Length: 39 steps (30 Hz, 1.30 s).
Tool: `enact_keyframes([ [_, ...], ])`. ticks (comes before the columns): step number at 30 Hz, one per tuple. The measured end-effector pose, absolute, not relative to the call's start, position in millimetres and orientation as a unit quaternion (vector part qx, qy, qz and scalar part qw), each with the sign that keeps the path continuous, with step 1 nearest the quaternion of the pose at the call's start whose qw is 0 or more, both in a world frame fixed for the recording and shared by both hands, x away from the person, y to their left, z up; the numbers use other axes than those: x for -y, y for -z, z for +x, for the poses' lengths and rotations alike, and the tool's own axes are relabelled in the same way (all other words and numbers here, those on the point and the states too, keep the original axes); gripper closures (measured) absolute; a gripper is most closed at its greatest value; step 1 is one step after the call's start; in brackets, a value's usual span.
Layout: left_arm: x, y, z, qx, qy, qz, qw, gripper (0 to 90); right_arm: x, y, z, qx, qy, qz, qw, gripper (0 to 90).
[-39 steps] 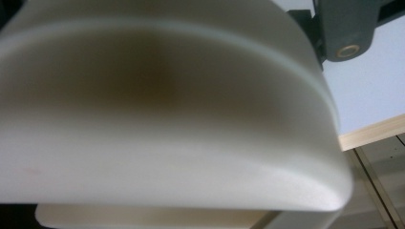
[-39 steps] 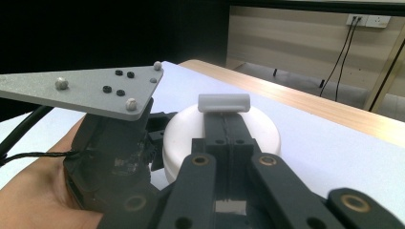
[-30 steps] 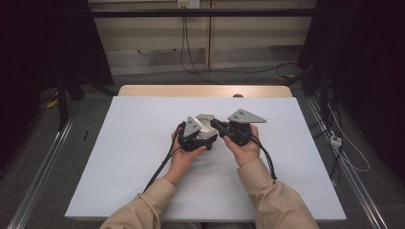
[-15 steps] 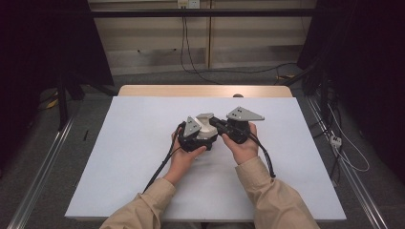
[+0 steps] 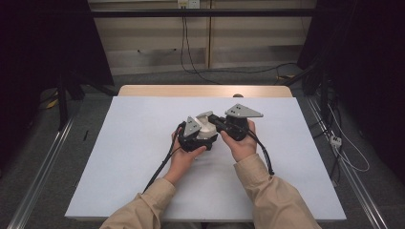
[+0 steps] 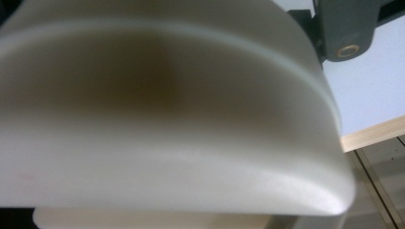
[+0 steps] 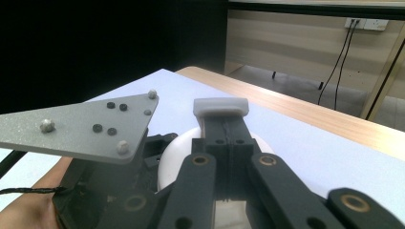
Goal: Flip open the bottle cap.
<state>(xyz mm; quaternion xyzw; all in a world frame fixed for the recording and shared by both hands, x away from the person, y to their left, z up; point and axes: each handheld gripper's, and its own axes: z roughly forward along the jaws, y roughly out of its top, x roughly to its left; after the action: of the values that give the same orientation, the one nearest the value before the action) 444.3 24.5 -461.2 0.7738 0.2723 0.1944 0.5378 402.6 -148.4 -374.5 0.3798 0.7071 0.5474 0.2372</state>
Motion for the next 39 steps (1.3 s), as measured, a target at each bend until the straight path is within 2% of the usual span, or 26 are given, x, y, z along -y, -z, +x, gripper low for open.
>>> enact_keyframes([
  [39, -25, 461, 445, -0.272, -0.197, 0.776, 0.534, 18.6, 137, 366, 422, -0.71, -0.546, 0.375, 0.24, 90.0],
])
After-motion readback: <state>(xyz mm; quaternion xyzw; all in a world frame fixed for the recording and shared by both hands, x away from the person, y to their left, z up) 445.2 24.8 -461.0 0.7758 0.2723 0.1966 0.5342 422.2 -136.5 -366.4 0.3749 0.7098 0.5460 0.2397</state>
